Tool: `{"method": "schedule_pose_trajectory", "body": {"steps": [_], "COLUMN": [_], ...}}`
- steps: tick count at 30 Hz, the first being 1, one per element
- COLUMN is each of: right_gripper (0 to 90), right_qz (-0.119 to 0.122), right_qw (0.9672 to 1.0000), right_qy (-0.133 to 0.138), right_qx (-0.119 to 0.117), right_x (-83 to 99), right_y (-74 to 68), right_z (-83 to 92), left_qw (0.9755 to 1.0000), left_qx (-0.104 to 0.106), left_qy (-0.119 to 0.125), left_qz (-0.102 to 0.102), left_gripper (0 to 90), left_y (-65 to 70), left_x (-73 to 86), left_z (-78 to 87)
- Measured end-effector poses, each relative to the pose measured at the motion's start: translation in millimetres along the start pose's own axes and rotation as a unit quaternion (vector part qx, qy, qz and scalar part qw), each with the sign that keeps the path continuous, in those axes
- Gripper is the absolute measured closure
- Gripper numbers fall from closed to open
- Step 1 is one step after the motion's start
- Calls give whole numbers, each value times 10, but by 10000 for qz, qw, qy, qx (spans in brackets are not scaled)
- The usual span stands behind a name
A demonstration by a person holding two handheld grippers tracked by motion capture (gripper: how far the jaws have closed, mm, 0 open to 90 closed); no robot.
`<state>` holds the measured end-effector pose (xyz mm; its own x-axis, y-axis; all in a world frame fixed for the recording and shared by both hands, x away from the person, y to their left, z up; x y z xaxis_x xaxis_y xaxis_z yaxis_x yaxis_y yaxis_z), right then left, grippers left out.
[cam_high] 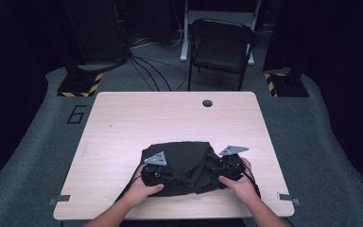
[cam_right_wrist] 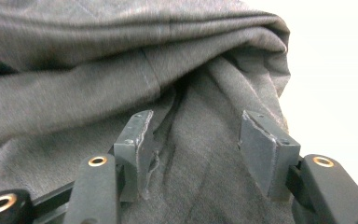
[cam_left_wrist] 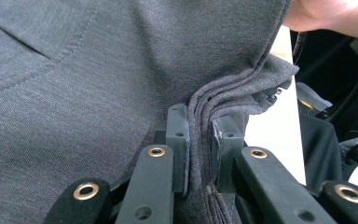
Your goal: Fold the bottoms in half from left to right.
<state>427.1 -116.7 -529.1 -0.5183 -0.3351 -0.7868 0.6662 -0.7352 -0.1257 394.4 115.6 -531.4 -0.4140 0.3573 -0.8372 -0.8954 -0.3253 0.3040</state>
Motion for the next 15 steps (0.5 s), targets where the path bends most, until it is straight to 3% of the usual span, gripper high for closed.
{"method": "schedule_pose_trajectory", "body": {"steps": [8, 15], "right_gripper": [446, 446], "right_qz": [59, 203], "right_qw": [9997, 9985], "right_qy": [234, 481], "right_qx": [-57, -144], "right_x": [-128, -327], "right_y": [-32, -88], "right_z": [60, 162], "left_qw": [10000, 10000], "left_qx": [28, 97], "left_qy": [-8, 0], "left_qz": [22, -15], "left_gripper": [772, 579], "left_y": [17, 130], "left_x": [11, -32], "left_z": [-15, 61]}}
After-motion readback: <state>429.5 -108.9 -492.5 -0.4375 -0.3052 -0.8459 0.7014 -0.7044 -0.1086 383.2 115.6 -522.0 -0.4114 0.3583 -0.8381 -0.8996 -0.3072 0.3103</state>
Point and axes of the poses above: each handheld gripper's, and its own axes: z roughly backward along the jaws, x roughly out of its underside, y roughly to its right, the point moved 5 cm from there along -z, roughly forward along the jaws, and after that the axes turned 5 degrees about y, right-handed, at the moved point
